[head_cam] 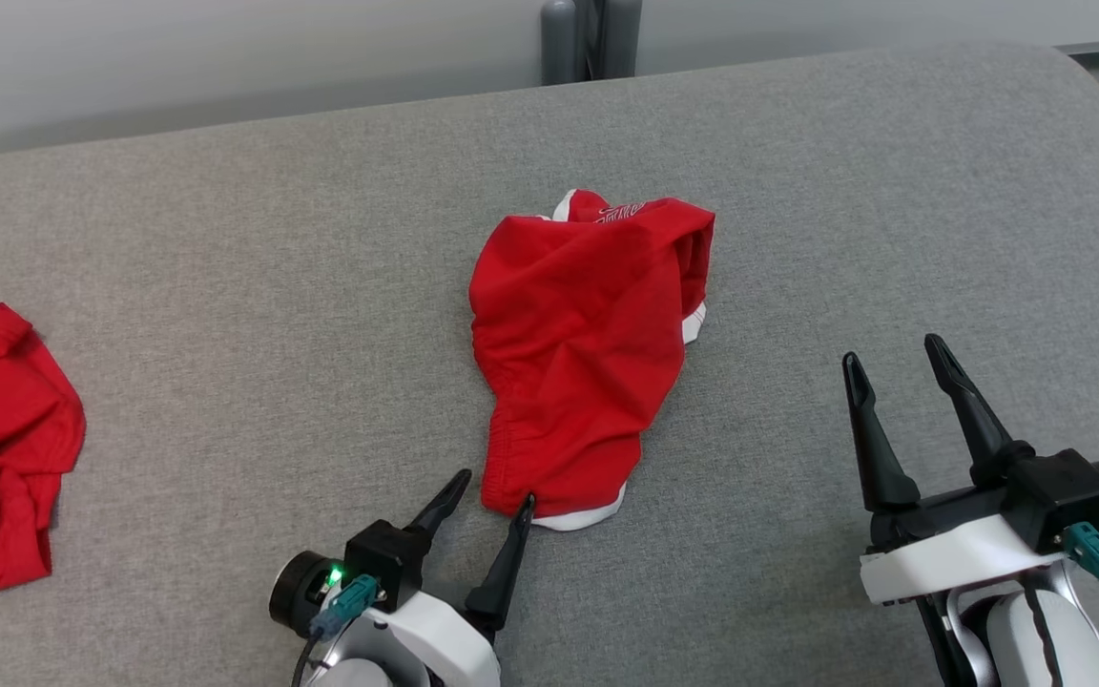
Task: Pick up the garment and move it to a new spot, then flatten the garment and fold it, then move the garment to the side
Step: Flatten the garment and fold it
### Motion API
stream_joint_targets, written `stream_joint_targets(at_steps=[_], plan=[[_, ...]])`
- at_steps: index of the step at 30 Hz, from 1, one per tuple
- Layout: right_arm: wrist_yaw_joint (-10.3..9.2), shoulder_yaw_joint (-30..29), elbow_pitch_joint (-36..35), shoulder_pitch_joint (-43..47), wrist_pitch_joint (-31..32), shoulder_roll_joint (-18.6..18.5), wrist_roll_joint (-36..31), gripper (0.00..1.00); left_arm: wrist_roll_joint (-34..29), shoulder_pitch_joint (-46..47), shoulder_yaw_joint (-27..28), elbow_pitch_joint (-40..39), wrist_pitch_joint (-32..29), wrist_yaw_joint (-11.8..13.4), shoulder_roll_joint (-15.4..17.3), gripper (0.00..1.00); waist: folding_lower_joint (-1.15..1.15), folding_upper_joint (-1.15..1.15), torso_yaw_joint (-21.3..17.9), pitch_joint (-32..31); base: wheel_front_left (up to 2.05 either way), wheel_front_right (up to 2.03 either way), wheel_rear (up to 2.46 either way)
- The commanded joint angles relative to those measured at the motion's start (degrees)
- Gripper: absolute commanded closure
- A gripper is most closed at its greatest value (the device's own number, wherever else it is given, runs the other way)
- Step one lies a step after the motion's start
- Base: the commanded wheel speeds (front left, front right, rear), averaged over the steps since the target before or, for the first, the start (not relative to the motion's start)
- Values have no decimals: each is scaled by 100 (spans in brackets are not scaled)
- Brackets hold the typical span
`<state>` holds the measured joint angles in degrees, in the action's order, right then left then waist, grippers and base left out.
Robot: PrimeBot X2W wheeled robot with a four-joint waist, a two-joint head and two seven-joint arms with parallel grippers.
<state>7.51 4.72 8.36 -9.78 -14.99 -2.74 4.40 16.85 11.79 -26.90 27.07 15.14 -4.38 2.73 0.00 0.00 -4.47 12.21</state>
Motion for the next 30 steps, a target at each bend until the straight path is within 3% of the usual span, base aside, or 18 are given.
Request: stream_joint_targets(at_steps=[1, 6, 7, 8, 15, 16, 21, 27, 28, 29, 30], plan=[[-4, 5, -38, -66, -25, -30, 47, 0, 52, 201, -36, 133, 7, 65, 30, 0, 0, 0, -64, 68, 0, 0, 0], [-4, -6, -41, -104, -25, -29, 10, 0, 349, 473, -226, 570, -48, 72, 26, 0, 0, 0, -122, 112, 0, 0, 0], [-4, -12, -37, -104, -25, -30, 1, 0, 413, 530, -267, 649, -80, 56, 29, 58, 0, 0, -125, 115, 0, 0, 0], [-4, -19, -35, -105, -25, -30, 2, 0, 450, 588, -317, 719, -85, 56, 30, 100, 0, 0, -127, 114, 0, 0, 0], [-4, -116, -20, -52, -25, -30, -12, 0, 643, 835, -22, 727, 1, 428, 35, 100, 0, 0, -40, 35, 0, 0, 0], [-4, -134, -6, -26, -25, -29, -18, 0, 574, 849, 293, 393, 12, 608, 53, 100, 0, 0, 31, -15, 0, 0, 0], [-4, -146, 26, -12, -25, -30, -13, 0, 363, 518, 1034, -509, 5, 838, 89, 100, 0, 0, 191, -110, 0, 0, 0], [-4, -93, 120, -5, -25, -30, -14, 0, 121, 146, 1616, -798, 4, 825, 65, 100, 0, 0, 392, -231, 0, 0, 0], [-4, -79, 147, -2, -25, -30, -32, 0, 96, 97, 1604, -675, 5, 809, 60, 78, 0, 0, 418, -246, 0, 0, 0], [-4, -80, 181, 7, -25, -31, -41, 0, 46, 35, 1527, -470, 5, 790, 54, 27, 0, 0, 449, -265, 0, 0, 0], [-4, -85, 219, 18, -25, -31, -47, 0, 21, 25, 1454, -291, 5, 756, 50, 0, 0, 0, 476, -284, 0, 0, 0]])
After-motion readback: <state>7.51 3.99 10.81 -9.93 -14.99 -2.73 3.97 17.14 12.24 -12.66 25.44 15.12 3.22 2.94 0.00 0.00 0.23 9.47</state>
